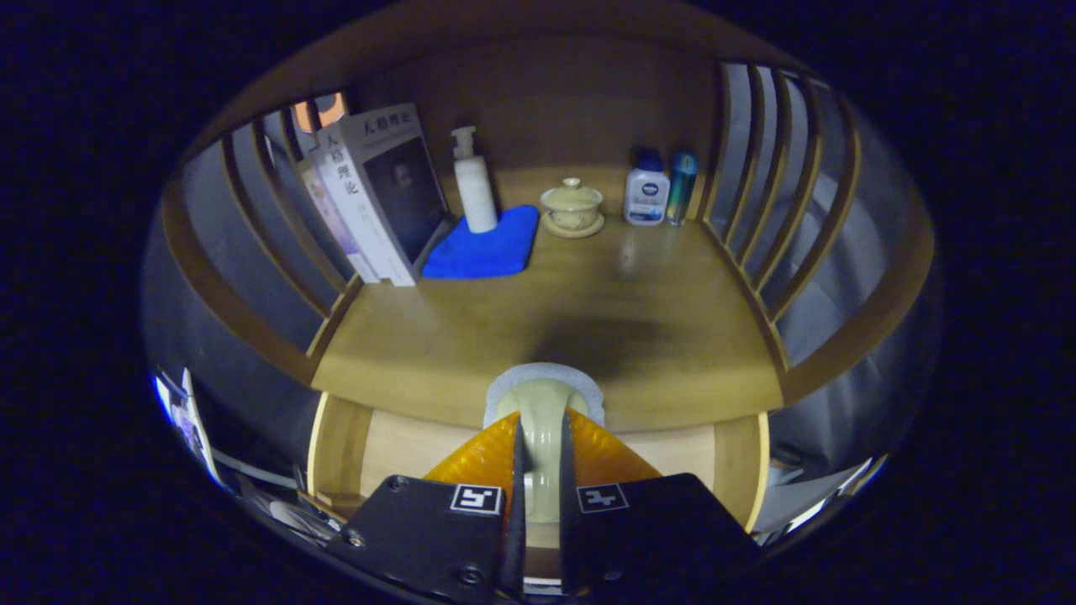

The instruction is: Pull open the drawer, take out the items inside it, and place them on the countertop above the cabinet.

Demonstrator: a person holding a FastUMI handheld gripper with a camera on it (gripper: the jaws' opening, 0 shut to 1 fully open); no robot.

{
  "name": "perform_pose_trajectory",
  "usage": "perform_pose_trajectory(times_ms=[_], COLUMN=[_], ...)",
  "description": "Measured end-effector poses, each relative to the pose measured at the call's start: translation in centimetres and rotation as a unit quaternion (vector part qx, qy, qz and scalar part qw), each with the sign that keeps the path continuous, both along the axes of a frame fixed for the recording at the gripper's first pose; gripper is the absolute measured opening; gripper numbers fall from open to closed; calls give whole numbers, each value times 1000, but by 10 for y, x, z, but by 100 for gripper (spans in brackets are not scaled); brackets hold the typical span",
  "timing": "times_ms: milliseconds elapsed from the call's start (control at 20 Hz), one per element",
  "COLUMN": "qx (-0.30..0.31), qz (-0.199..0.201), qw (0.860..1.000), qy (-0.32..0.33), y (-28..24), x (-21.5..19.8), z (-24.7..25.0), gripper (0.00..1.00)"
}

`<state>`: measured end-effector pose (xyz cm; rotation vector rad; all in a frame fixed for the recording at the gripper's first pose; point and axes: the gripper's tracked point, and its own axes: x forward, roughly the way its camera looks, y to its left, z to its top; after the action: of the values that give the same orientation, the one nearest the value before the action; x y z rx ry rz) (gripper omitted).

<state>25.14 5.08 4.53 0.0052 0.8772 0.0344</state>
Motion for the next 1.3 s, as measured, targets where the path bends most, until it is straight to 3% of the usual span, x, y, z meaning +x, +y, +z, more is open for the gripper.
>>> perform_pose_trajectory(times_ms=[250, 400, 950, 1300], qx=[10, -17, -9, -48], qz=[-14, -27, -38, -2], qw=[1000, 999, 999, 996], qy=[-6, -6, -17, -78], y=[7, -1, -2, -2], x=[51, 78, 105, 106], z=[5, -5, -32, -34], gripper=[20, 19, 20, 32])
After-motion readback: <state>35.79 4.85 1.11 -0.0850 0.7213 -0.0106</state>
